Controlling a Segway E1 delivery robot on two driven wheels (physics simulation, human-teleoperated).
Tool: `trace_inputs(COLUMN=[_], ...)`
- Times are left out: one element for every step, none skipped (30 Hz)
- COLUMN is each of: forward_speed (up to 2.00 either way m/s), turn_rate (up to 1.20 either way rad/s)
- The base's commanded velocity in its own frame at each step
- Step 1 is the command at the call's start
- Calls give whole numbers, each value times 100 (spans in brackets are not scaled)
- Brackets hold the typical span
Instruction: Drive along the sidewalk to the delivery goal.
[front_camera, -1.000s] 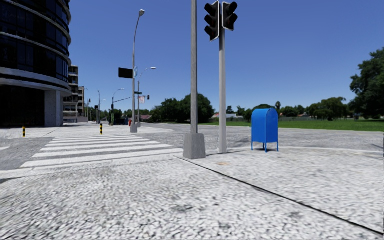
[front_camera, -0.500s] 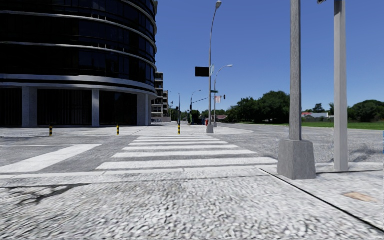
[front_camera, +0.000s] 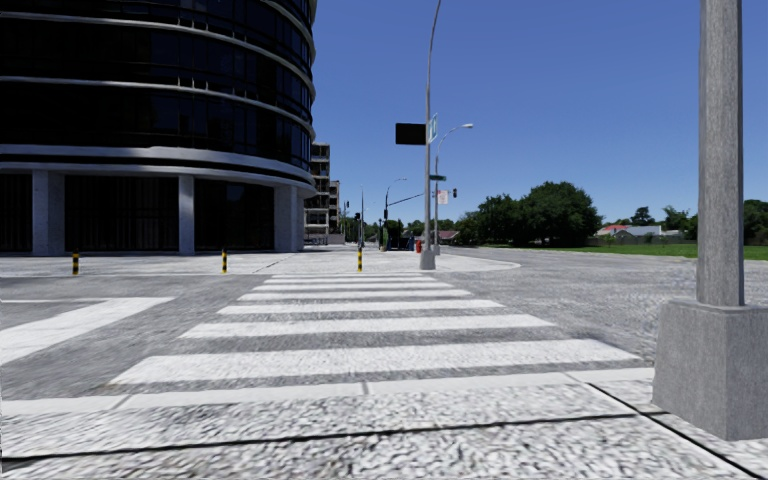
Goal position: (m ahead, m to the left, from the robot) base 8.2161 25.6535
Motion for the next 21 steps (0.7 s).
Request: trace_inputs(forward_speed=[200, 200, 200, 200, 200, 200, 200, 200, 200, 200, 200, 200, 200, 200, 200, 200, 200, 200, 200, 200, 200], turn_rate=[0, 0, 0, 0, 0, 0, 0, 0, 0, 0, 0, 0, 0, 0, 0, 0, 0, 0, 0, 0, 0])
